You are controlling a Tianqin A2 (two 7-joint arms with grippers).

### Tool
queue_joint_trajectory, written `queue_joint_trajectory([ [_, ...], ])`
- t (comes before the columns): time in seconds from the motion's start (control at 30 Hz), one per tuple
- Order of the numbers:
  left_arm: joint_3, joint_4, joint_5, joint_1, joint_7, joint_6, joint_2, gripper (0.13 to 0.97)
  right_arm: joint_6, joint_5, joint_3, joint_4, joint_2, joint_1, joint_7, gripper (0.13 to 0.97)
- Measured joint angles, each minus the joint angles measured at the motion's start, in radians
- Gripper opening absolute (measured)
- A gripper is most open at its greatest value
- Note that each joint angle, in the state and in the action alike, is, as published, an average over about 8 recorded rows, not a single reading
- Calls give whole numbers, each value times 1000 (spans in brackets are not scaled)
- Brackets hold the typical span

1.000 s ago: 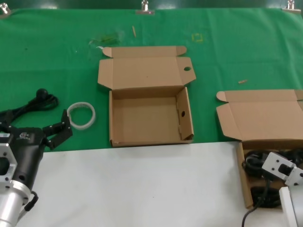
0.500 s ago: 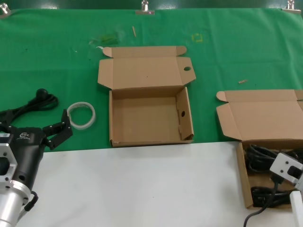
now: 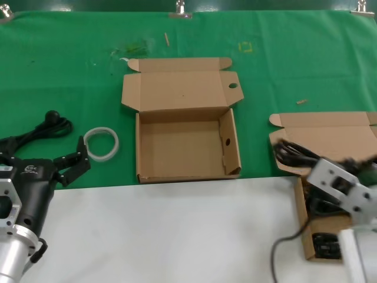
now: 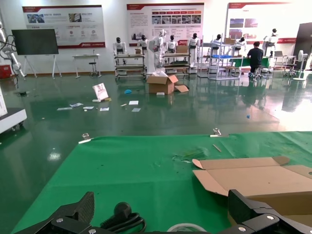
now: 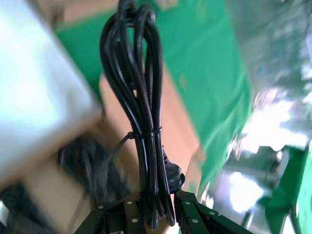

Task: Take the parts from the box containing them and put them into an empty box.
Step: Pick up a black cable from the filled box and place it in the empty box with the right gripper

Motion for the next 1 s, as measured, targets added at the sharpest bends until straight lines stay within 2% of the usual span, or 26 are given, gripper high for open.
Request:
queue_joint_trajectory([
  [0.2, 0, 0, 0, 0, 0, 0, 0, 966, -97, 0, -107, -85, 0, 62, 101, 181],
  [0.53, 0, 0, 0, 0, 0, 0, 0, 966, -356, 0, -255, -369, 2, 187, 319, 181],
  [0.63, 0, 0, 0, 0, 0, 0, 0, 966, -449, 0, -331, -449, 7, 233, 426, 181],
  [0.77, 0, 0, 0, 0, 0, 0, 0, 966, -578, 0, -481, -530, 15, 307, 619, 181],
  [1.0, 0, 0, 0, 0, 0, 0, 0, 966, -724, 0, -766, -590, 23, 433, 960, 181],
])
